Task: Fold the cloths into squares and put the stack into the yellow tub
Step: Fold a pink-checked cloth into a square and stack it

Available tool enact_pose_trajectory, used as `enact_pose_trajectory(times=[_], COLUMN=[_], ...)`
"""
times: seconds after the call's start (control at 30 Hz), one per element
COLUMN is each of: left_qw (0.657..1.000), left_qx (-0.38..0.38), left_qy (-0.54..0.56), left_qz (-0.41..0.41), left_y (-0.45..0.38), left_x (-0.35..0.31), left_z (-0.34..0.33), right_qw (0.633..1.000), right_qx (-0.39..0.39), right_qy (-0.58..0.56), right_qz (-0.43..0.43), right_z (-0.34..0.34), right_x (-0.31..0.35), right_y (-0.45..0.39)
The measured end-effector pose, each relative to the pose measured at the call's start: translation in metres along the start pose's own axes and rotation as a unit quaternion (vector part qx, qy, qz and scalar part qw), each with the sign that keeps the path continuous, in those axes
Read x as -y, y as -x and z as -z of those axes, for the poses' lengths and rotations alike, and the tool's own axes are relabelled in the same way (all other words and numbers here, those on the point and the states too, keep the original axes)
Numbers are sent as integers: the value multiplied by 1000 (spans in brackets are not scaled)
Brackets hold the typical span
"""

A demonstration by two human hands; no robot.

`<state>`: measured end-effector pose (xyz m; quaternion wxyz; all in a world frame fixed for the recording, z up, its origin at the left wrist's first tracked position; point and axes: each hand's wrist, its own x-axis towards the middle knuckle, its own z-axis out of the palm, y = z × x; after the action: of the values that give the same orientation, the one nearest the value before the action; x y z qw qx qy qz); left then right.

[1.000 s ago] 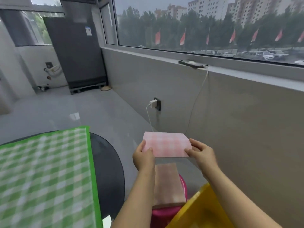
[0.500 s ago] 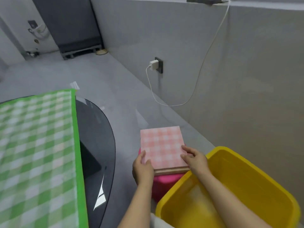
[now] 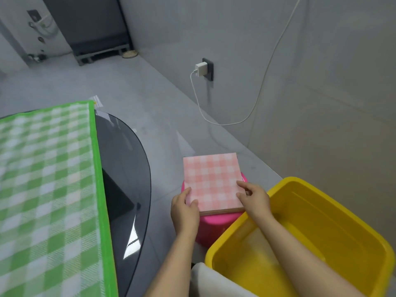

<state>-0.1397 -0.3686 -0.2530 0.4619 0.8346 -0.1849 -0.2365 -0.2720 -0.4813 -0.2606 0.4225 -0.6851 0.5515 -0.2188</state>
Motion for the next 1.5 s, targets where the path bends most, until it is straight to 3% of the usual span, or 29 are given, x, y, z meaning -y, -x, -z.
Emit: enact_pose_trajectory(times=[0.23, 0.5, 0.7, 0.87, 1.1, 1.3, 1.5], left_qw=[1000, 999, 993, 991, 968, 948, 929], left_qx=[0, -7, -9, 26, 34, -18, -46], left_qy=[-16, -8, -82, 27, 90, 41, -57], left_qz=[8, 49, -87, -129, -234, -314, -362], left_y=[-4, 0, 37, 80, 130, 150, 169], left_x=[10, 1, -33, -89, -155, -169, -136], left_z=[-3, -2, 7, 30, 116, 218, 321], right_qw=[994, 995, 996, 990, 960, 930, 898], right_qx=[-5, 1, -28, 7, 34, 52, 107], right_qy=[104, 99, 60, -31, -51, -31, -41], right_qz=[14, 9, 67, 136, 273, 363, 425], right_z=[-10, -6, 22, 60, 116, 115, 69], right_x=[-5, -2, 19, 73, 175, 247, 299], right_y=[-1, 5, 35, 66, 130, 188, 241])
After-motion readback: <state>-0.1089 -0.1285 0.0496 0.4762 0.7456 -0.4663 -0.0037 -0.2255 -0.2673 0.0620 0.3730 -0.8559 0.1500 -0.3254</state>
